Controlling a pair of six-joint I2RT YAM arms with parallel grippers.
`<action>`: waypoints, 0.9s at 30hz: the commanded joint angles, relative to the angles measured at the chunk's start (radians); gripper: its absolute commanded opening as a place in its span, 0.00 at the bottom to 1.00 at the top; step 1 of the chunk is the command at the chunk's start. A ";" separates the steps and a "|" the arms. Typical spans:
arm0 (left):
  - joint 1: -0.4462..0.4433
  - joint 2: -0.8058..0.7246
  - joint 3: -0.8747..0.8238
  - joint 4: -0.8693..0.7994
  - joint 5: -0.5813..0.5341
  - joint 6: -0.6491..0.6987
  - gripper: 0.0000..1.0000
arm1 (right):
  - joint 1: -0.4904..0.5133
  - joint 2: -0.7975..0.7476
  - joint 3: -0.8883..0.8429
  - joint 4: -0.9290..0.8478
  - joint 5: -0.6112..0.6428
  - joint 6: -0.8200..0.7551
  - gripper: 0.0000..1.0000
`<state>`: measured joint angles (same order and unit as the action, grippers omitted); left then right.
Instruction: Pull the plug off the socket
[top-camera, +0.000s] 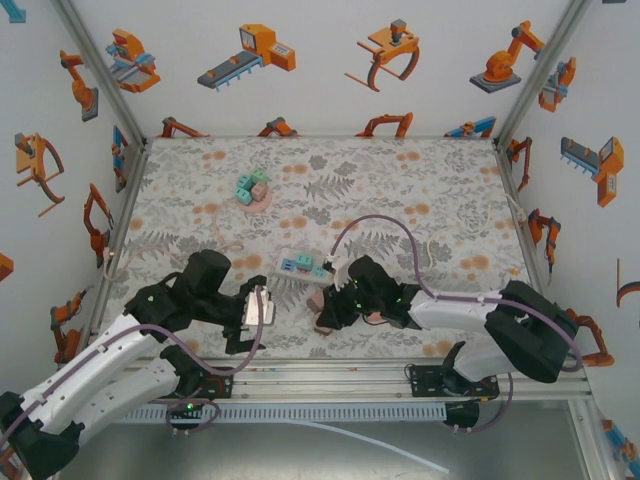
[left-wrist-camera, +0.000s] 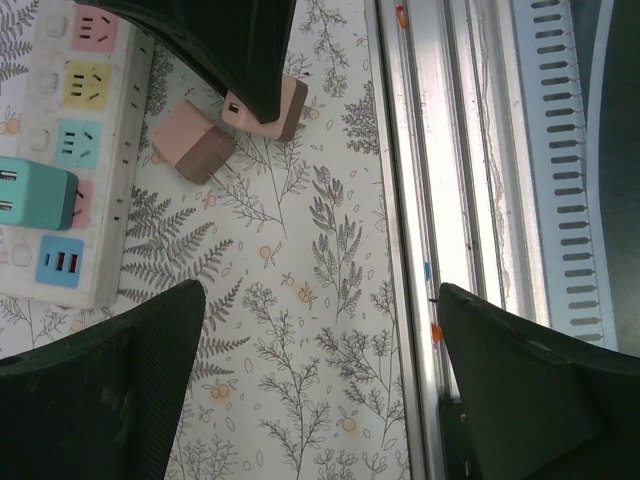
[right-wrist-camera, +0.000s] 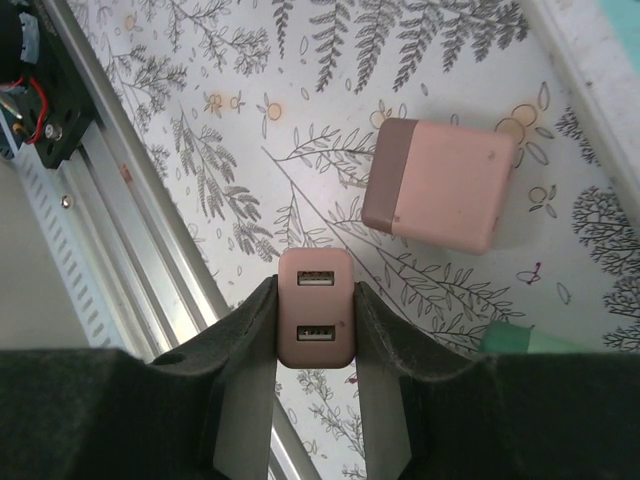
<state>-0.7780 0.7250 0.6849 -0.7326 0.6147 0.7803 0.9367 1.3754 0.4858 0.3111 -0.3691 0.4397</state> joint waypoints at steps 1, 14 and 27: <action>-0.007 0.004 -0.013 0.012 -0.005 0.015 0.91 | 0.004 -0.024 -0.004 -0.018 0.093 -0.047 0.38; -0.022 -0.007 -0.038 0.092 -0.056 -0.021 0.91 | 0.004 -0.171 -0.004 -0.072 0.145 -0.086 0.46; -0.025 -0.135 -0.188 0.547 -0.192 -0.375 0.97 | 0.004 -0.437 0.033 0.027 0.251 -0.641 0.53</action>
<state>-0.7982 0.6109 0.5198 -0.3573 0.4671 0.5430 0.9375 0.9539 0.4961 0.2512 -0.1207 0.0410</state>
